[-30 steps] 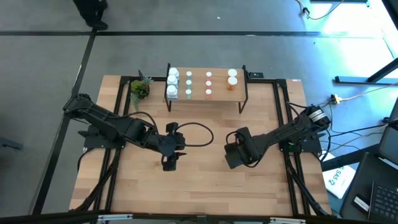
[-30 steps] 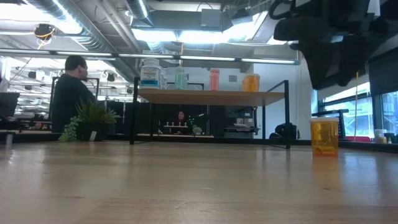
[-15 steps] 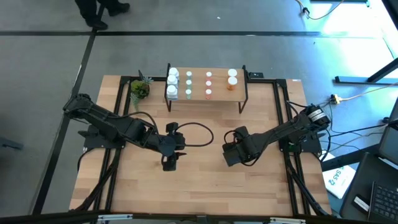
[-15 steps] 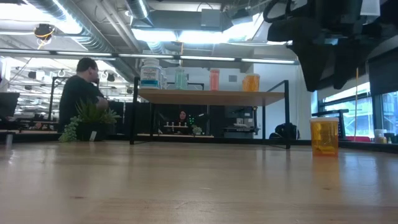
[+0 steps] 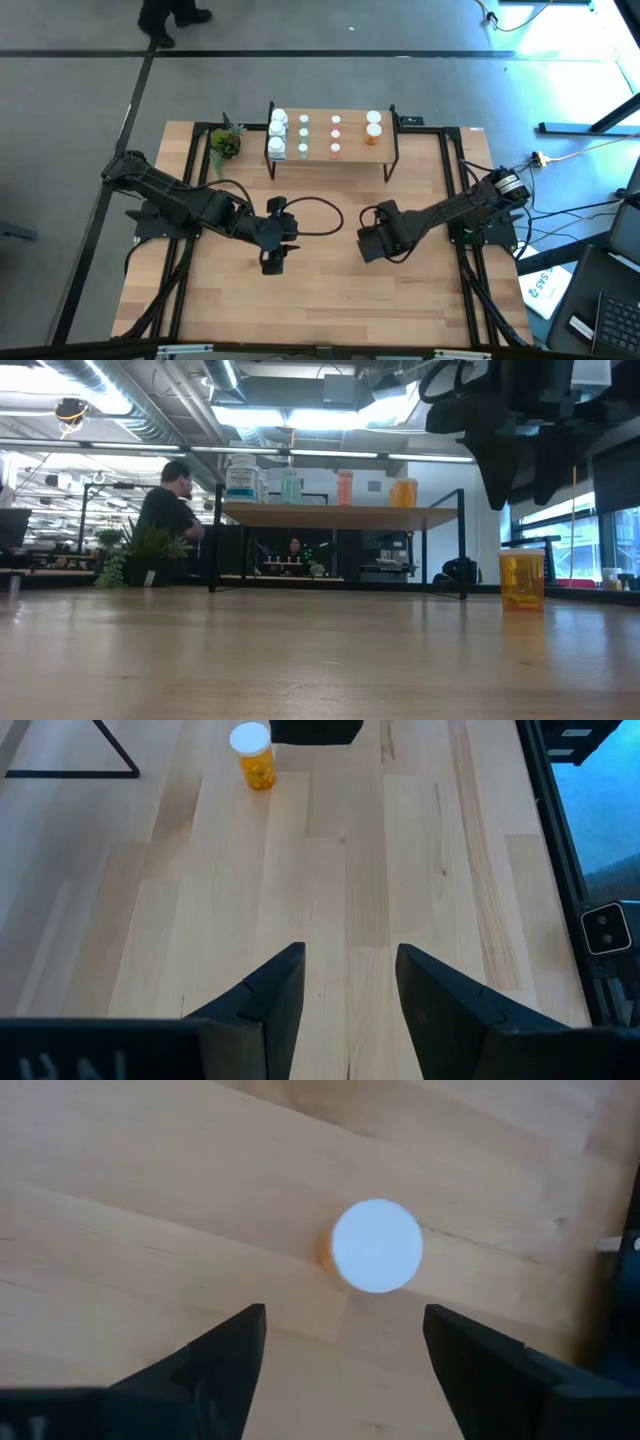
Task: Pick and place medicine bottles onto shelf by color
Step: Put the orange pill bottle on the shelf aligned with the other orange pill bottles
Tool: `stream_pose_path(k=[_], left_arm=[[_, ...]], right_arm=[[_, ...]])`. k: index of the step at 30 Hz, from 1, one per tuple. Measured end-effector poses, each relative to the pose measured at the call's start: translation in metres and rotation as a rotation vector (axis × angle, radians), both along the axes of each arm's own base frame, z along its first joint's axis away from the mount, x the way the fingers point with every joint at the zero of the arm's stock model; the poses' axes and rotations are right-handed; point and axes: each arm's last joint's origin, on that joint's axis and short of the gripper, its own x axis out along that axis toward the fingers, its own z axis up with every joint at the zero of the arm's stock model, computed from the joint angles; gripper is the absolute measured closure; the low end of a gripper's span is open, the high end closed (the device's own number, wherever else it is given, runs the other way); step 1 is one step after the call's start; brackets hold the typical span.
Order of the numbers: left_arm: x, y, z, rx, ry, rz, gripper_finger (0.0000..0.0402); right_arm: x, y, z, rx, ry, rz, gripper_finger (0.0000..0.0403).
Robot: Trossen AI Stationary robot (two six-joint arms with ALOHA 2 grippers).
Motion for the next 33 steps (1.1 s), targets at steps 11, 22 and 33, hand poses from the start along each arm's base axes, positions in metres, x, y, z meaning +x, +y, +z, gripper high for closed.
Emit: stream_pose_path(k=[11, 22, 33], left_arm=[[0.0, 0.0, 0.0, 0.0, 0.0, 0.0, 0.025], [0.0, 0.0, 0.0, 0.0, 0.0, 0.0, 0.025], [0.0, 0.0, 0.0, 0.0, 0.0, 0.0, 0.025]], right_arm=[[0.0, -0.007, 0.0, 0.002, 0.03, -0.005, 0.006], [-0.002, -0.023, -0.023, 0.027, 0.076, -0.034, 0.006], [-0.003, -0.033, -0.036, 0.059, 0.097, 0.005, 0.006]])
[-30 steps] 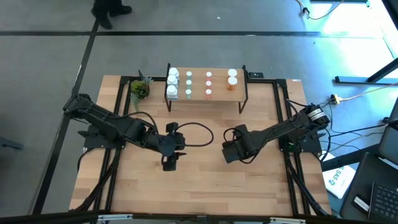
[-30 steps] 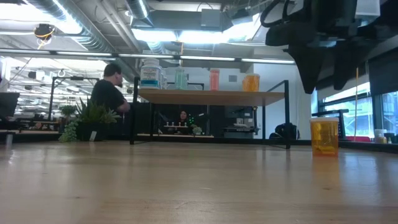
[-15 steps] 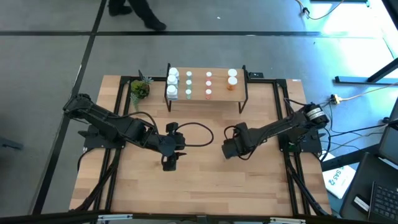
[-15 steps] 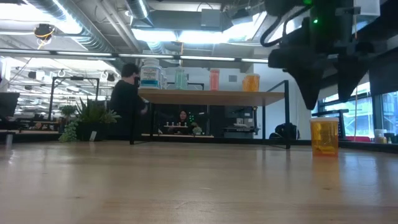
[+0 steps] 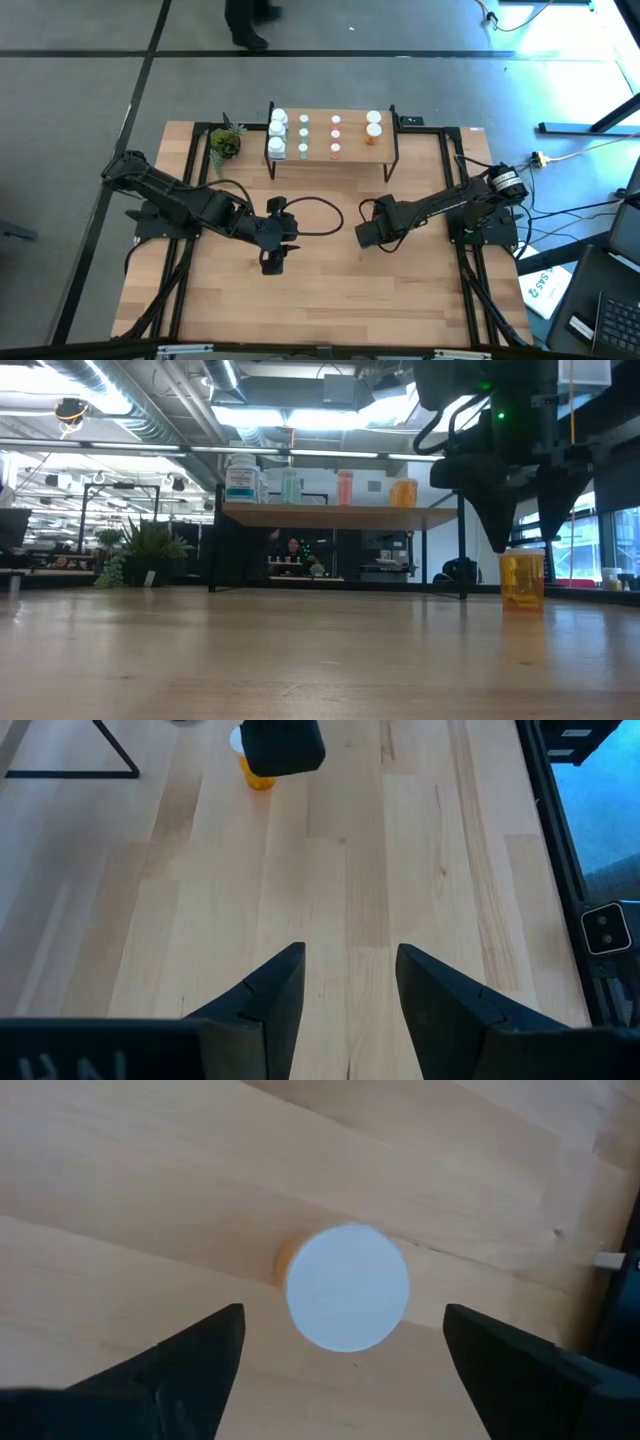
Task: Pick and place medicine bottles onto shelf by color
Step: Put the orange pill bottle on the shelf aligned with the other orange pill bottles
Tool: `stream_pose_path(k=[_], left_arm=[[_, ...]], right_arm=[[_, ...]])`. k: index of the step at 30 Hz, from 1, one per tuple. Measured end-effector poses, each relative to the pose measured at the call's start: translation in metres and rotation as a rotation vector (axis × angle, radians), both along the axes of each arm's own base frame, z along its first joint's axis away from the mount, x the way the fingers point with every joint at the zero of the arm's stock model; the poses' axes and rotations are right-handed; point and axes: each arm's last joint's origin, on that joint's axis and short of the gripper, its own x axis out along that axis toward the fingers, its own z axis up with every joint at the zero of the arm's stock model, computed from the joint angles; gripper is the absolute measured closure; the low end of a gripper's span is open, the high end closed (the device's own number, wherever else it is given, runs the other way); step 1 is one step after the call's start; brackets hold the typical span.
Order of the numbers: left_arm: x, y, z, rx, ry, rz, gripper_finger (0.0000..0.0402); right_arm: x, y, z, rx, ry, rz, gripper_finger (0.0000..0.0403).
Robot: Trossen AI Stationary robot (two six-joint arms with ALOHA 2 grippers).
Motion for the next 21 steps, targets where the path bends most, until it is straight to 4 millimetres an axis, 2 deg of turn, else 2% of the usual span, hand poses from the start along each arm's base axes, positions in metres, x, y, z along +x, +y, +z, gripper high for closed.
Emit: stream_pose_path(k=[9, 14, 21], left_arm=[[0.0, 0.0, 0.0, 0.0, 0.0, 0.0, 0.025], [0.0, 0.0, 0.0, 0.0, -0.001, 0.0, 0.025], [0.0, 0.0, 0.0, 0.0, 0.0, 0.0, 0.025]], right_arm=[[-0.002, -0.009, 0.01, 0.03, -0.036, 0.008, 0.006], [-0.016, -0.011, 0.003, 0.072, -0.119, 0.007, 0.006], [-0.038, -0.019, 0.011, 0.101, -0.235, -0.007, 0.006]])
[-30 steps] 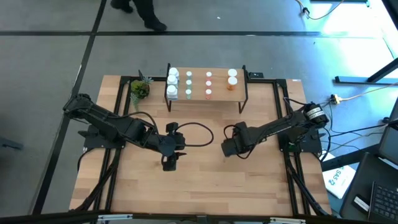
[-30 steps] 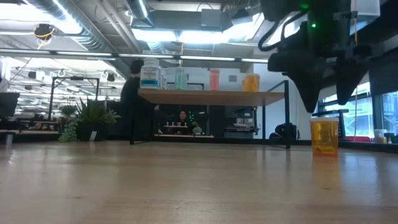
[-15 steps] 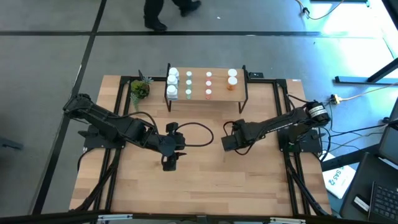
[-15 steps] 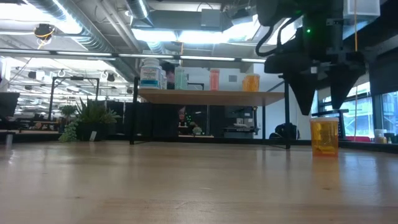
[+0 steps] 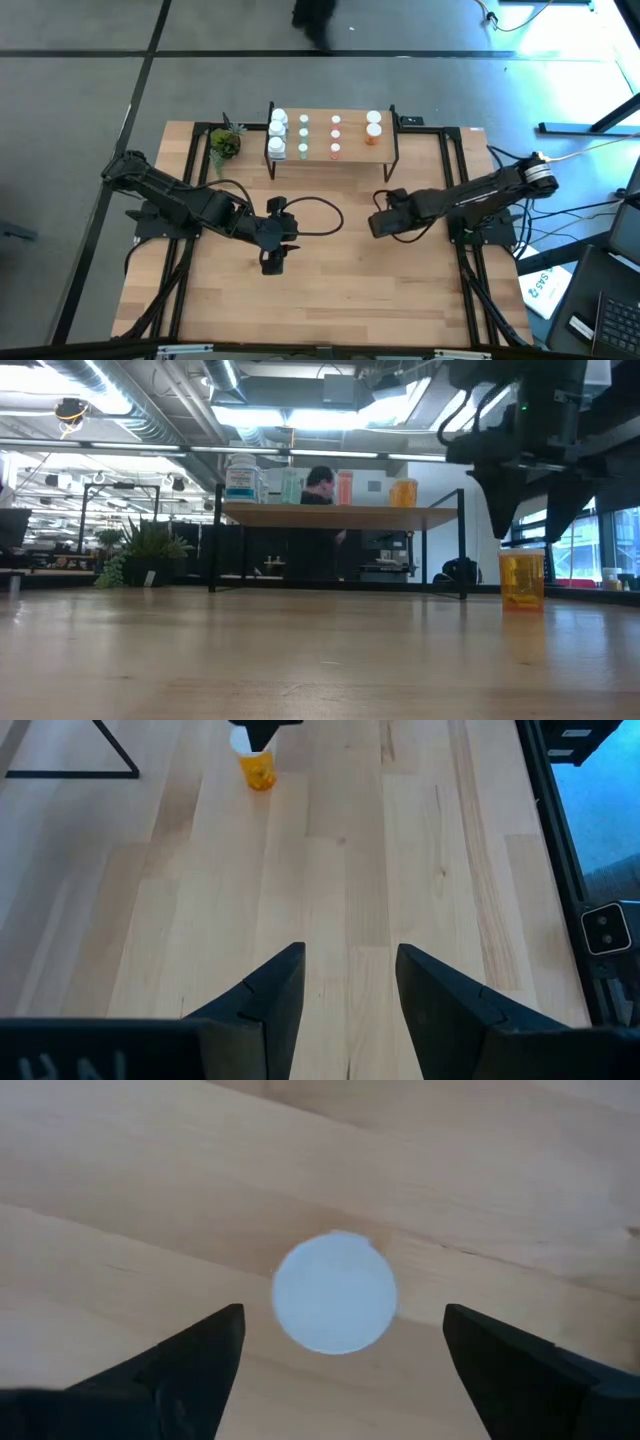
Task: Pick and place medicine bottles onto shelf by color
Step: Put the orange pill bottle on the shelf aligned with the other orange pill bottles
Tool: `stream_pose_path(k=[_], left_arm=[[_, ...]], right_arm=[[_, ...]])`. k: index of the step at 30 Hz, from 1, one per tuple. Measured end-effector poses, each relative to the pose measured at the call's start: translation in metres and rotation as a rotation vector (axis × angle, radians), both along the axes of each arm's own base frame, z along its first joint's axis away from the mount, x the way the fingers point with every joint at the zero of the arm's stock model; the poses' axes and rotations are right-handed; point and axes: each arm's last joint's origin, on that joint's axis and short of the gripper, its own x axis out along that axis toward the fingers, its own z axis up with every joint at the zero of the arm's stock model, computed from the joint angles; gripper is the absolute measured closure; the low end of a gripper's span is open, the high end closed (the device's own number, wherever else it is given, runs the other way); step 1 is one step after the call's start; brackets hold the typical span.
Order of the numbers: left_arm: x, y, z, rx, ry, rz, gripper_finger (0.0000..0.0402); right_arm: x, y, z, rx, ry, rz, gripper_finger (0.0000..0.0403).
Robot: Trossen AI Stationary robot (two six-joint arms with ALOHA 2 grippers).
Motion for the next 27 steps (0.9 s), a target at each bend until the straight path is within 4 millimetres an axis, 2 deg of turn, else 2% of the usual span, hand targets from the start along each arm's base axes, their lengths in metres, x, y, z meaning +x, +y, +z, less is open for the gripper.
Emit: stream_pose_path(k=[4, 10, 27], left_arm=[[0.0, 0.0, 0.0, 0.0, 0.0, 0.0, 0.025], [0.0, 0.0, 0.0, 0.0, 0.0, 0.0, 0.025], [0.0, 0.0, 0.0, 0.0, 0.0, 0.0, 0.025]], right_arm=[[-0.007, -0.002, -0.005, 0.001, -0.004, 0.0, 0.006], [-0.008, -0.002, -0.022, 0.013, -0.06, 0.001, 0.006], [-0.008, -0.003, -0.023, -0.013, -0.063, -0.003, 0.006]])
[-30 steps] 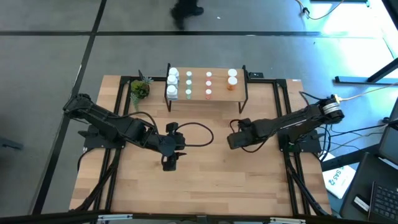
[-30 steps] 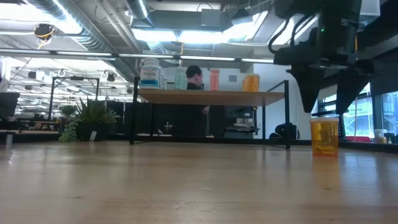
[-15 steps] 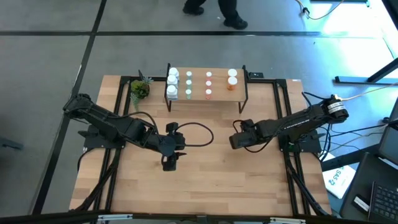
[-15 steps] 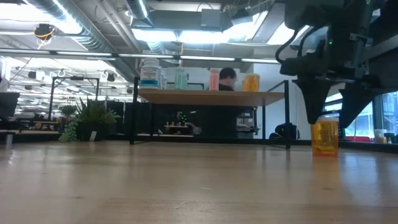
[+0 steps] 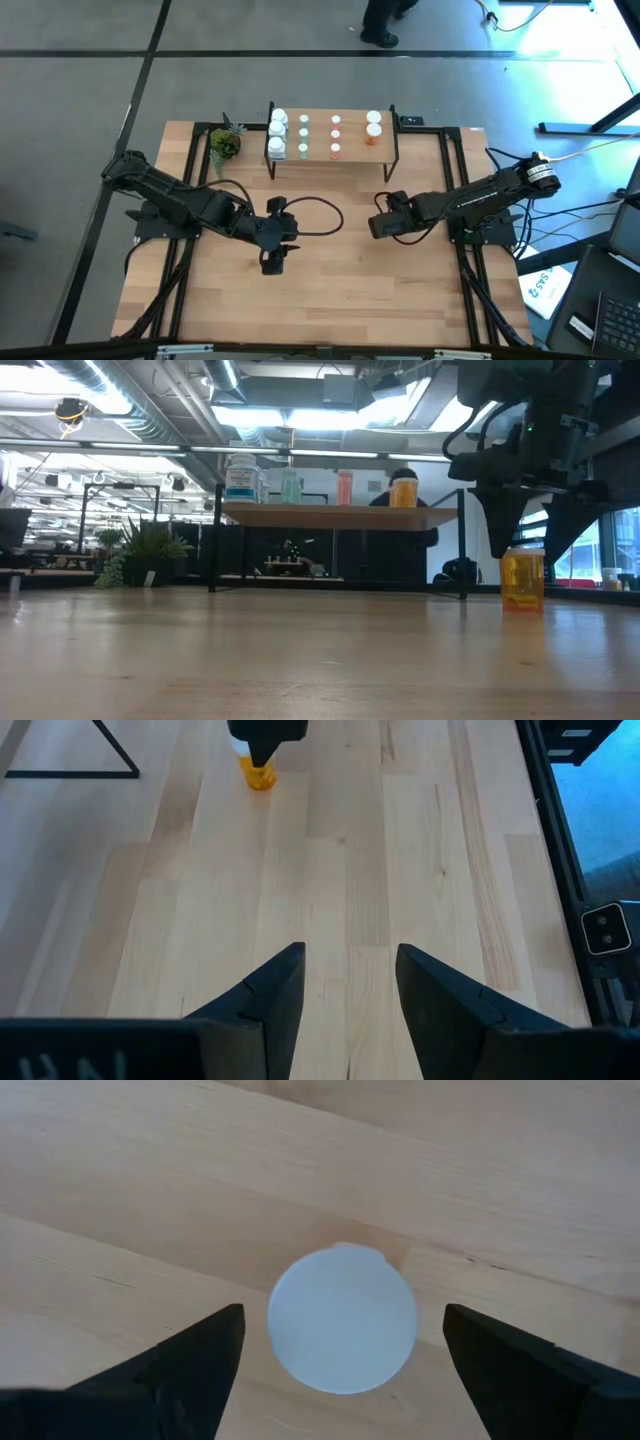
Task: Pick and place medicine bottles onto shelf by color
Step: Put the orange pill bottle on the shelf aligned with the other orange pill bottles
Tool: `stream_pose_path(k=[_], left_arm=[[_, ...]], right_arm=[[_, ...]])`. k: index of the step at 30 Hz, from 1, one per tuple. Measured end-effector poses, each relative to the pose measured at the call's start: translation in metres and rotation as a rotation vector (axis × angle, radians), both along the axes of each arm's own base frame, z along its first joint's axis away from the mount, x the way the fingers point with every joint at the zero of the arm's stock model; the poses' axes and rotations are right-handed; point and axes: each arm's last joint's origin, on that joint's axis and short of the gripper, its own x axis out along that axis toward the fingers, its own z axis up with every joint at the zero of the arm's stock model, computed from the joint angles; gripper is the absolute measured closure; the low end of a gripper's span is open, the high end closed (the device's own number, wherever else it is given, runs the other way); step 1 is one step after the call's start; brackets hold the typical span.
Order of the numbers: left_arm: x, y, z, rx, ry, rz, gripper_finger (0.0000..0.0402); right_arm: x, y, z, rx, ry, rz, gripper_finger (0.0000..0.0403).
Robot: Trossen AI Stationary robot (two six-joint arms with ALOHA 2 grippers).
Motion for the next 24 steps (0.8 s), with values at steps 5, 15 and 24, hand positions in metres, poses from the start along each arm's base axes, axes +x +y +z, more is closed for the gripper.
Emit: stream_pose_path(k=[5, 15, 24], left_arm=[[0.0, 0.0, 0.0, 0.0, 0.0, 0.0, 0.025], [0.0, 0.0, 0.0001, 0.0, 0.0, 0.0, 0.025], [0.0, 0.0, 0.0, 0.0, 0.0, 0.0, 0.025]], right_arm=[[0.0, -0.0002, 0.0, -0.007, -0.001, -0.001, 0.006], [0.0002, -0.0002, 0.0, -0.008, -0.002, 0.0, 0.006], [0.0013, -0.0006, -0.0029, -0.031, 0.008, -0.002, 0.006]])
